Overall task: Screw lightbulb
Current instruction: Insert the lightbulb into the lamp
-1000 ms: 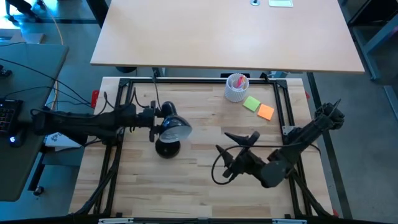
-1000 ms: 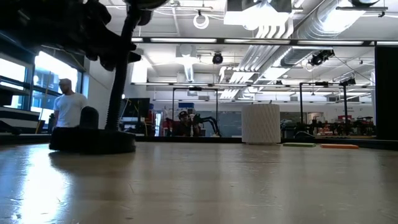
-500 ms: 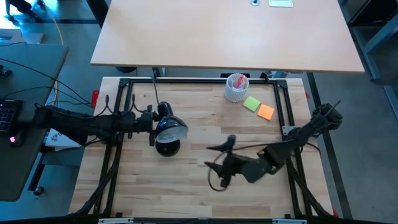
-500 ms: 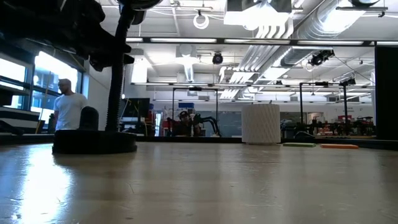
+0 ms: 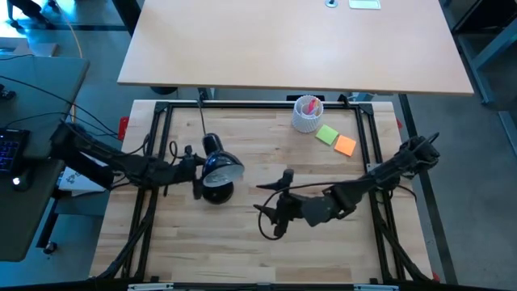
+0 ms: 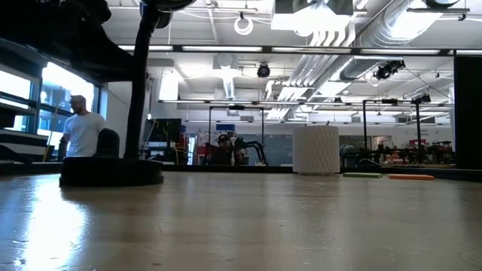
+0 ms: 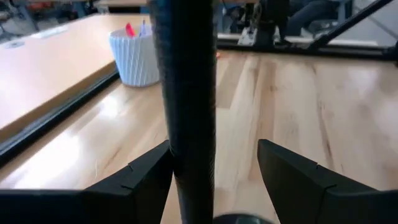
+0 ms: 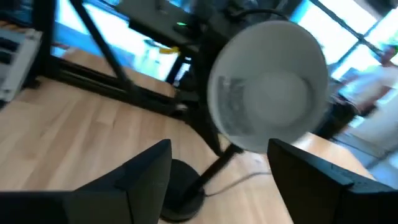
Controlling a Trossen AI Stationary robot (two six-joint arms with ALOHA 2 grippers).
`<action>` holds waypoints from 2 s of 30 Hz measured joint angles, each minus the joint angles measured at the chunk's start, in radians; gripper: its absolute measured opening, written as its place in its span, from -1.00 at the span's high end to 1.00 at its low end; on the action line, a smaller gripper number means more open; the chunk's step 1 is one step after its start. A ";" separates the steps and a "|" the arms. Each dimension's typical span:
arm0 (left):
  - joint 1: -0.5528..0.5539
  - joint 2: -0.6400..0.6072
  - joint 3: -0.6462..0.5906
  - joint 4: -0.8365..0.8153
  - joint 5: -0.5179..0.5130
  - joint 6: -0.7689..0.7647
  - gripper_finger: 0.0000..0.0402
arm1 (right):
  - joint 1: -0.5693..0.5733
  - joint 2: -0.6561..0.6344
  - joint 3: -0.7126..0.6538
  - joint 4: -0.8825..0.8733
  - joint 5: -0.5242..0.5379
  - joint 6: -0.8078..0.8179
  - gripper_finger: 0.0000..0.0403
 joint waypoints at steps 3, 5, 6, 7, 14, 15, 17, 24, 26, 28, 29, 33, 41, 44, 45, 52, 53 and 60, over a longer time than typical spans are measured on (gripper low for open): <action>-0.023 -0.025 0.000 -0.078 -0.042 -0.032 -0.12 | -0.008 0.031 0.000 0.049 -0.022 -0.065 -0.31; -0.034 -0.048 0.000 -0.121 -0.048 -0.050 -0.12 | -0.014 0.053 0.005 0.087 -0.022 -0.095 -0.31; -0.041 -0.058 0.000 -0.138 -0.049 -0.063 -0.12 | -0.016 0.066 0.012 0.097 -0.022 -0.097 -0.31; -0.046 -0.066 0.000 -0.150 -0.050 -0.072 -0.12 | -0.018 0.076 0.018 0.100 -0.025 -0.097 -0.31; -0.052 -0.056 -0.001 -0.213 -0.056 -0.103 -0.11 | -0.025 0.096 0.054 0.101 -0.015 -0.098 -0.31; -0.050 -0.045 -0.001 -0.207 -0.058 -0.101 -0.10 | -0.024 0.096 0.059 0.097 -0.012 -0.100 -0.31; -0.048 -0.022 -0.001 -0.197 -0.058 -0.092 -0.05 | -0.022 0.096 0.066 0.092 -0.009 -0.108 -0.31; -0.047 0.051 -0.001 -0.108 -0.068 -0.074 0.26 | -0.020 0.096 0.069 0.090 -0.005 -0.124 -0.31; -0.046 0.074 -0.001 -0.102 -0.072 -0.086 0.33 | -0.020 0.096 0.069 0.084 0.000 -0.124 -0.31; -0.040 0.099 -0.001 -0.093 -0.073 -0.094 0.39 | -0.019 0.096 0.069 0.081 0.015 -0.124 -0.31; -0.034 0.113 -0.001 -0.079 -0.081 -0.097 0.41 | -0.017 0.096 0.069 0.081 0.031 -0.124 -0.31; -0.011 0.163 -0.001 -0.033 -0.095 -0.084 0.42 | -0.015 0.095 0.069 0.068 0.048 -0.124 -0.31; 0.024 0.235 -0.001 0.042 -0.070 -0.059 0.44 | -0.005 0.095 0.069 0.060 0.062 -0.124 -0.31; 0.024 0.251 -0.001 0.065 -0.072 -0.071 0.62 | 0.000 0.095 0.069 0.058 0.092 -0.124 -0.31; 0.024 0.257 -0.001 0.076 -0.074 -0.082 0.68 | 0.002 0.095 0.069 0.058 0.095 -0.124 -0.31; 0.010 0.350 -0.003 0.209 -0.155 -0.193 0.71 | 0.014 0.084 0.069 0.057 0.118 -0.120 -0.31; 0.004 0.377 -0.003 0.245 -0.182 -0.208 0.71 | 0.015 0.082 0.069 0.056 0.118 -0.120 -0.31; -0.028 0.577 -0.001 0.489 -0.364 -0.293 0.71 | 0.016 0.075 0.069 0.060 0.120 -0.117 -0.31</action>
